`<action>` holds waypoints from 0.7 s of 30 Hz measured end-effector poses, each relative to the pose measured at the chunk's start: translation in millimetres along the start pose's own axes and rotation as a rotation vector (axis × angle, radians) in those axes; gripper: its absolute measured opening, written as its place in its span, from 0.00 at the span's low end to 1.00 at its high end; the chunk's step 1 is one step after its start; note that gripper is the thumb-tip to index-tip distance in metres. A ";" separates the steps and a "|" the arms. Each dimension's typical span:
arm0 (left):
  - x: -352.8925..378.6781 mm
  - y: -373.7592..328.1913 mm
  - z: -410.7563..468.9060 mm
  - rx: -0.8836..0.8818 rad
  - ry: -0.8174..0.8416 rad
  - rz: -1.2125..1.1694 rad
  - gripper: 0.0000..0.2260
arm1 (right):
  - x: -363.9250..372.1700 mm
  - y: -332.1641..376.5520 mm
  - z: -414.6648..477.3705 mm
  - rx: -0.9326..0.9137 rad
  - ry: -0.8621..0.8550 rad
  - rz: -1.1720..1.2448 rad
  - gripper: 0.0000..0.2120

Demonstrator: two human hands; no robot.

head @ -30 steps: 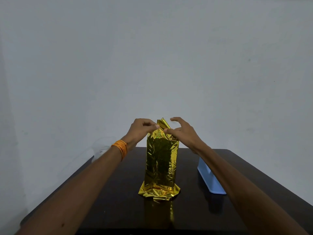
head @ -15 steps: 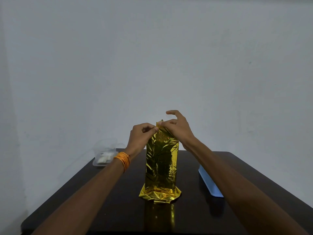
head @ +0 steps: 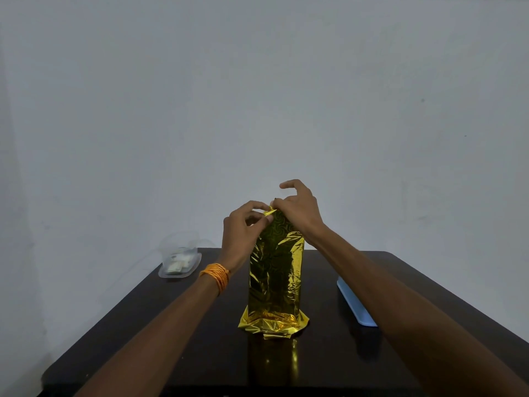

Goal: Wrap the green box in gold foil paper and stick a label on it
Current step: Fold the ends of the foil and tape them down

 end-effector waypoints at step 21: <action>-3.2 8.4 9.3 -0.161 0.088 -0.100 0.13 | -12.6 -11.1 5.9 -0.065 0.143 0.129 0.28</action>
Point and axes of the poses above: each hand's wrist, its own z-axis towards the middle knuckle, its own x-axis out of the palm, y = z × x, the point moved 2 cm from there along z, towards the middle knuckle, and after that the axes turned 14 degrees about y, right-handed, at the moved point
